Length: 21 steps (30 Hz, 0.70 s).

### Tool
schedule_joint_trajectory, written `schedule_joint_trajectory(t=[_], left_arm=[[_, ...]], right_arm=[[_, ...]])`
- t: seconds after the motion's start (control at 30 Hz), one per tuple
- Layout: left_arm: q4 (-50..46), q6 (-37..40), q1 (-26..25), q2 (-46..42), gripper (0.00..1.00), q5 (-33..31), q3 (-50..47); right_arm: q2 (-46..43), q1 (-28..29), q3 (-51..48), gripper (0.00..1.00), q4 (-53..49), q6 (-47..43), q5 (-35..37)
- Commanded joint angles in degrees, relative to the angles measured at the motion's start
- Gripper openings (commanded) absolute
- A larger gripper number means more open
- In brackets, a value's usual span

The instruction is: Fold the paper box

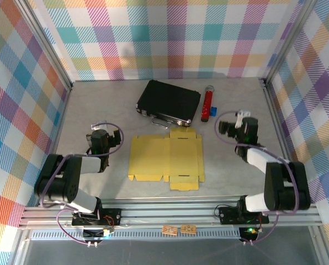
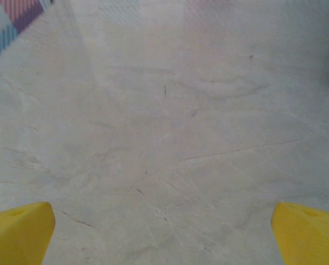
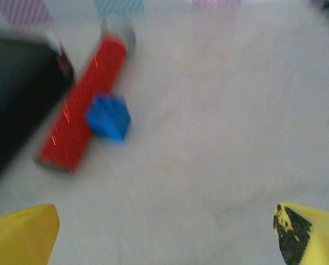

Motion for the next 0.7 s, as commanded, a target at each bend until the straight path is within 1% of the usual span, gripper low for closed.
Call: schedule_joint_trajectory(t=[0.0,0.03,0.07,0.1,0.13,0.17,0.2,0.23,0.27,0.3,0.33,0.37,0.4,0.47,0.5,0.57,0.6,0.63,0.67], left_arm=[[-8.8,-6.9,-2.8,-11.1,1.00,-10.2,8.1],[-16.6,-16.1,-2.5,-12.7,1.00,-12.6,13.5],[-30.9,-26.8,-1.9,-13.0,1.00,-12.5,19.9],[-50.5,-37.6,-0.7,-11.8,1.00,-9.5,30.5],[-61.7,-42.2,0.3,-9.4,1.00,-6.3,37.2],[-62.5,-42.5,2.2,-5.8,1.00,3.5,41.2],[-60.8,-42.9,4.1,-1.8,1.00,15.4,44.3],[-63.9,-44.7,4.1,1.3,0.98,20.5,48.1],[-69.6,-46.4,2.9,4.6,0.94,22.7,52.2],[-73.6,-46.6,1.3,6.6,0.88,25.3,54.4],[-75.8,-46.2,0.1,7.4,0.82,27.8,54.9],[-77.7,-45.9,-1.4,7.3,0.77,29.8,53.8],[-78.8,-45.7,-2.9,6.2,0.75,30.7,51.3],[-80.0,-45.3,-5.2,2.6,0.72,32.0,44.9],[-79.7,-45.3,-6.0,0.7,0.71,33.5,41.1],[-79.1,-45.2,-6.7,-1.8,0.67,37.4,35.7],[-78.9,-44.9,-7.3,-2.6,0.65,39.5,34.4],[-79.2,-44.7,-8.4,-2.7,0.64,40.6,34.3],[-79.6,-44.8,-10.3,-2.4,0.63,41.1,35.2]], right_arm=[[-8.5,0.5,16.2,0.99,-13.6,10.6,3.1],[-8.8,0.4,20.9,0.99,-18.1,17.9,4.3],[-8.5,0.4,26.1,0.99,-25.3,26.9,8.1],[-7.2,0.3,31.4,0.99,-35.0,38.2,12.0],[-5.5,-0.7,34.7,0.99,-39.7,42.5,8.8],[-3.2,-1.8,38.0,0.99,-40.7,40.1,0.2],[-0.5,-1.3,42.4,0.99,-44.1,36.3,-6.0],[1.7,0.7,47.1,0.99,-50.1,34.3,-6.7],[3.5,5.0,51.3,0.99,-56.9,32.5,-4.1],[4.3,9.7,52.8,0.97,-60.8,30.6,-2.7],[4.4,13.2,52.2,0.93,-62.0,29.3,-4.6],[4.2,16.9,49.5,0.85,-62.4,28.5,-8.7],[3.9,21.0,45.9,0.78,-62.1,27.8,-12.0],[3.6,29.2,38.7,0.72,-61.3,26.7,-14.1],[3.5,32.4,35.0,0.68,-60.8,27.3,-14.8],[2.4,34.3,28.4,0.60,-58.5,30.3,-17.1],[1.0,34.2,25.0,0.58,-57.6,32.2,-16.2],[-0.4,33.7,22.4,0.57,-57.3,33.5,-14.4],[-2.1,32.3,19.6,0.57,-55.9,34.5,-14.5]])
